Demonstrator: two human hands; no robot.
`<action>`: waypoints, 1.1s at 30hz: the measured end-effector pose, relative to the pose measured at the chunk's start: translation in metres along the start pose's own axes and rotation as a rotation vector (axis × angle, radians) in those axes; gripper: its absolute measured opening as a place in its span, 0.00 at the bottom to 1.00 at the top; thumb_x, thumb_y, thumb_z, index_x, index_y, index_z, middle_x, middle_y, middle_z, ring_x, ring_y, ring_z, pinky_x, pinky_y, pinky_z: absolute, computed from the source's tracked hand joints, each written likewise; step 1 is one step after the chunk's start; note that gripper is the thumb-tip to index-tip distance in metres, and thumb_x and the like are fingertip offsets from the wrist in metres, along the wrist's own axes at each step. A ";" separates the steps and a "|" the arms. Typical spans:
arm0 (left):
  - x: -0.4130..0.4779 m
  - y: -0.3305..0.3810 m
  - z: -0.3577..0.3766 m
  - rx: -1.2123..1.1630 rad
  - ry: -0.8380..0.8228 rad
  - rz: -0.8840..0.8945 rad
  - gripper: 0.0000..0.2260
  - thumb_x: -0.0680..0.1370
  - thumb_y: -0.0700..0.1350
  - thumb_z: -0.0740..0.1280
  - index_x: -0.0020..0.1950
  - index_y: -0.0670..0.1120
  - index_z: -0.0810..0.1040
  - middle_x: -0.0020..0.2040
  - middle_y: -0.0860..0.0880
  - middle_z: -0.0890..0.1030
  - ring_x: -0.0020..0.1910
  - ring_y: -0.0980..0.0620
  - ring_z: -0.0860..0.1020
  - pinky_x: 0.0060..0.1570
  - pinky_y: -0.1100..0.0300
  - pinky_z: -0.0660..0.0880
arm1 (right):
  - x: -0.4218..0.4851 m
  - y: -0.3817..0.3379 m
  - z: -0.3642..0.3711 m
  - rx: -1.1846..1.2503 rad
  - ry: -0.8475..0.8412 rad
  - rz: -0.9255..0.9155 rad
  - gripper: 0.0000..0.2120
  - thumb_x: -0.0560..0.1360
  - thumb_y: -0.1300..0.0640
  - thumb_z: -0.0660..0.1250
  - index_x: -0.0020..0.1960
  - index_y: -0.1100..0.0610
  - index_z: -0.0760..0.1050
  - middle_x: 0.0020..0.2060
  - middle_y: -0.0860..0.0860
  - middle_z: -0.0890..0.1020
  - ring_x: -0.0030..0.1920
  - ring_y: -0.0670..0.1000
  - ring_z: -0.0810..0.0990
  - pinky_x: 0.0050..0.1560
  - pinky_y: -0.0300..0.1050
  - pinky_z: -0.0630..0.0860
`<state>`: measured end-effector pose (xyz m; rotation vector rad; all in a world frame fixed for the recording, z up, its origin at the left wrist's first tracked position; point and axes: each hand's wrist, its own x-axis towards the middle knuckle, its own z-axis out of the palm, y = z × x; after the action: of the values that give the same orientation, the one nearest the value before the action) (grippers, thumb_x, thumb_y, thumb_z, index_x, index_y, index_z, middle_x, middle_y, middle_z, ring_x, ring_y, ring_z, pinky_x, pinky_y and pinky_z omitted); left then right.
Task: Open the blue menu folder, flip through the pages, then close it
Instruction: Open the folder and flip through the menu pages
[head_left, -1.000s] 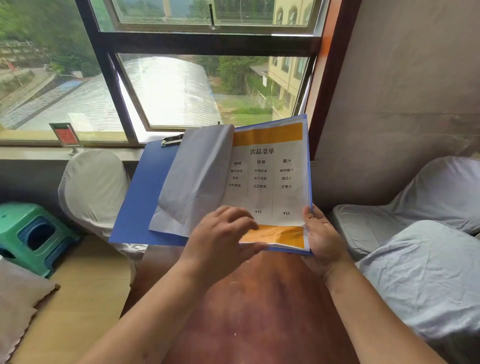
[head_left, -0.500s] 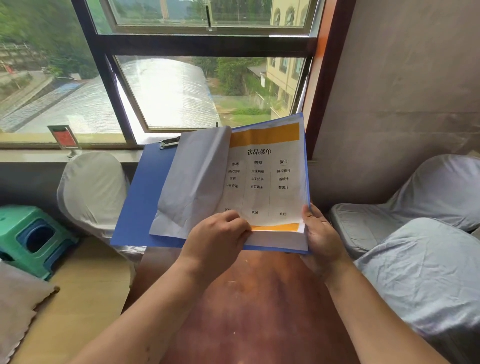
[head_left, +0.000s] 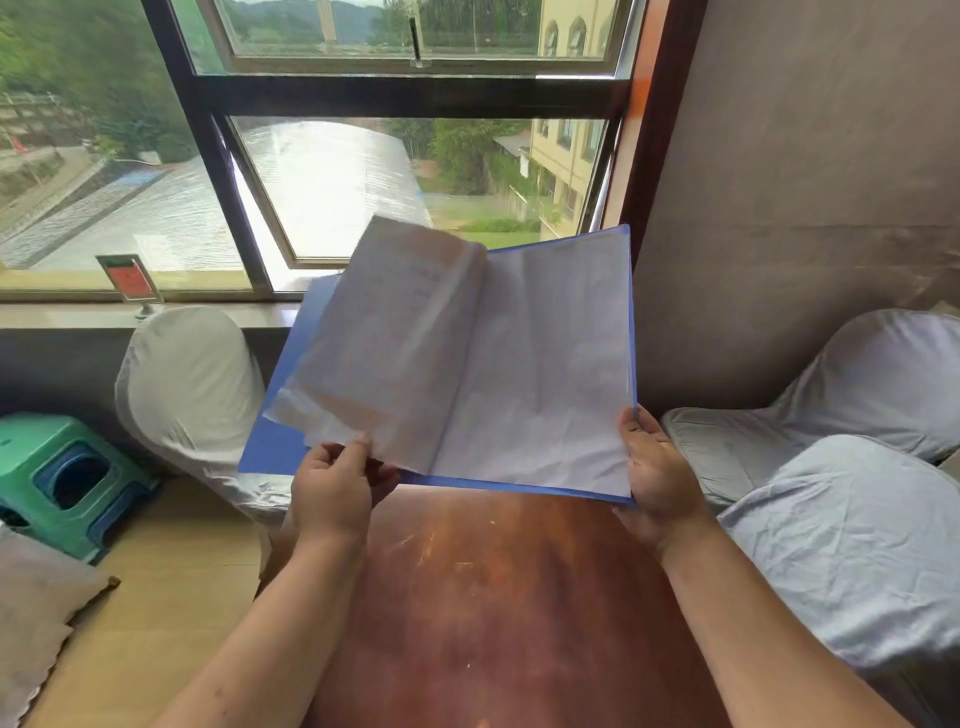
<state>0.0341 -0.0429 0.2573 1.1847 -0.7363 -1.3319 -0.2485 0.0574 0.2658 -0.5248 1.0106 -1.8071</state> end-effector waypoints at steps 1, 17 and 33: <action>0.002 -0.002 -0.001 -0.026 0.021 -0.033 0.09 0.81 0.42 0.70 0.42 0.43 0.74 0.32 0.46 0.79 0.26 0.54 0.81 0.29 0.60 0.82 | 0.001 0.000 0.001 -0.008 0.008 -0.003 0.19 0.90 0.56 0.57 0.62 0.53 0.87 0.63 0.58 0.89 0.61 0.58 0.89 0.54 0.51 0.87; -0.058 0.028 0.043 1.095 -0.532 1.315 0.12 0.75 0.56 0.77 0.49 0.47 0.86 0.46 0.50 0.85 0.45 0.47 0.82 0.43 0.54 0.79 | 0.015 0.016 0.005 -0.065 0.066 -0.012 0.16 0.89 0.54 0.61 0.61 0.53 0.88 0.64 0.59 0.88 0.69 0.64 0.83 0.73 0.63 0.77; -0.064 0.031 0.061 1.223 -0.817 1.339 0.05 0.76 0.50 0.76 0.48 0.51 0.88 0.51 0.54 0.88 0.45 0.46 0.86 0.36 0.52 0.83 | 0.014 0.010 -0.012 -0.158 -0.040 -0.047 0.26 0.77 0.38 0.76 0.68 0.53 0.84 0.67 0.58 0.86 0.68 0.61 0.85 0.70 0.63 0.79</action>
<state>-0.0224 0.0004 0.3174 0.5314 -2.5551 0.0011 -0.2581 0.0476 0.2491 -0.6835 1.1280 -1.7599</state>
